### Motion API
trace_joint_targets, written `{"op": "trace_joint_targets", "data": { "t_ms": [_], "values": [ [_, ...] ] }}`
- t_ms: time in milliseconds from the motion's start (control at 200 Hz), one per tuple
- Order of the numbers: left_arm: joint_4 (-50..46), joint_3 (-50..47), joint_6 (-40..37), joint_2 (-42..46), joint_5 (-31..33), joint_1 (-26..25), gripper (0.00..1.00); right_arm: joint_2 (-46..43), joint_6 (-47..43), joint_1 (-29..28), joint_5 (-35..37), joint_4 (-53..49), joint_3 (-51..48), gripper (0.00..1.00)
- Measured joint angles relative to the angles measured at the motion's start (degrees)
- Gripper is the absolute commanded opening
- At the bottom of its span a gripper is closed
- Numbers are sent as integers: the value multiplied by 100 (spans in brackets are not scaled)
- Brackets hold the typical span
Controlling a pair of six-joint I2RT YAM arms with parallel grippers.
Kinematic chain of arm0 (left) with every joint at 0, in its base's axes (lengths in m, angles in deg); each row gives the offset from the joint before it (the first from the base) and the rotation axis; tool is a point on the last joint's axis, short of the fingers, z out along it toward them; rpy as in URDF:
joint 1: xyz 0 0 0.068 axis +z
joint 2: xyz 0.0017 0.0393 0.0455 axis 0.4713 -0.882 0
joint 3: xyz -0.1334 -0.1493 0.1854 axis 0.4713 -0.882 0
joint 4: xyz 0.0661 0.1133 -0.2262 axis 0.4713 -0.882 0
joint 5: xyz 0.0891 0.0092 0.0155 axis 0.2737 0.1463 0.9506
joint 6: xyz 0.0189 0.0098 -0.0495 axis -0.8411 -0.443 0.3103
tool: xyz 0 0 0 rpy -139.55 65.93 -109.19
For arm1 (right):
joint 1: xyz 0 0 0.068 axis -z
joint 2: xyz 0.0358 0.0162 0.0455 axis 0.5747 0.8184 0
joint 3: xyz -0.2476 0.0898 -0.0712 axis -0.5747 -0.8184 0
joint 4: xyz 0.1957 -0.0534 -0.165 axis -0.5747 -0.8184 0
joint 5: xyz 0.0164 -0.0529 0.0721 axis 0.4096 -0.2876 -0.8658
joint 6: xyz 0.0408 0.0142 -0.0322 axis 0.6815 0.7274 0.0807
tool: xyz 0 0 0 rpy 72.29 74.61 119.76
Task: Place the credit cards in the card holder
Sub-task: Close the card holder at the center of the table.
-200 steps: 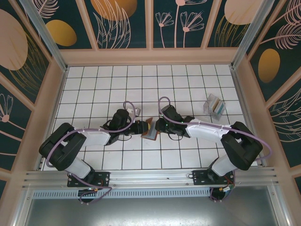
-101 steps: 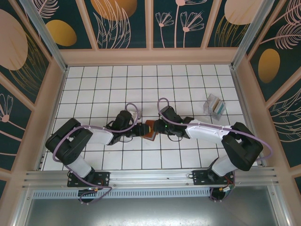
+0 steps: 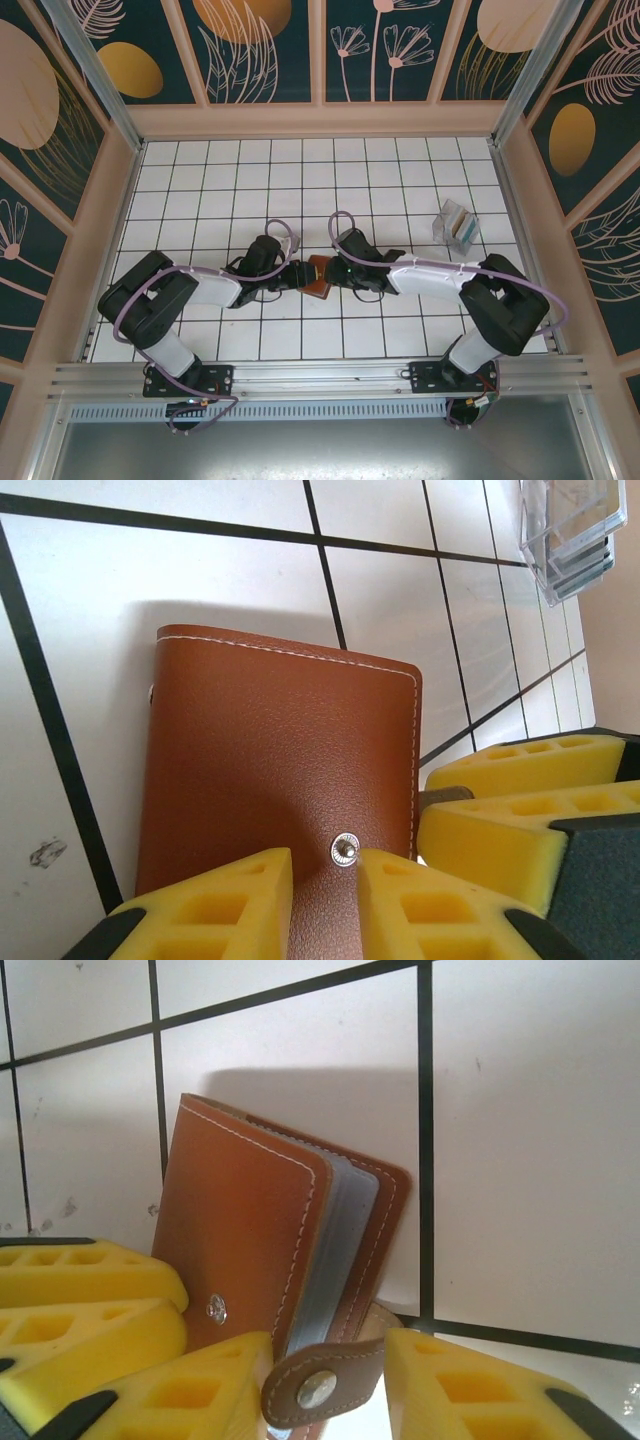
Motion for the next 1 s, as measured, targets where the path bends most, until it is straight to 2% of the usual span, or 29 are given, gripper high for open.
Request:
{"op": "trace_joint_targets", "data": {
  "t_ms": [150, 270, 380, 621, 766, 906, 996],
  "values": [
    [-28, 94, 15, -72, 70, 0, 25, 20, 17, -4, 2, -13, 11, 29],
    [-59, 103, 17, -83, 140, -7, 25, 20, 20, -17, 33, -59, 42, 34],
    [-66, 118, 33, -103, 192, -26, 25, 20, 13, -20, 94, -98, 59, 35],
    [-120, 188, 35, -136, 219, -26, 25, 20, 9, -20, 153, -127, 186, 29],
    [-144, 201, 35, -138, 216, -26, 25, 20, -50, -20, 188, -127, 238, 6],
    [-153, 203, 35, -140, 216, -26, 25, 20, -74, -20, 199, -153, 267, 0],
    [-151, 205, 37, -140, 205, -26, 32, 20, -96, -20, 199, -166, 269, 0]
  ]
}}
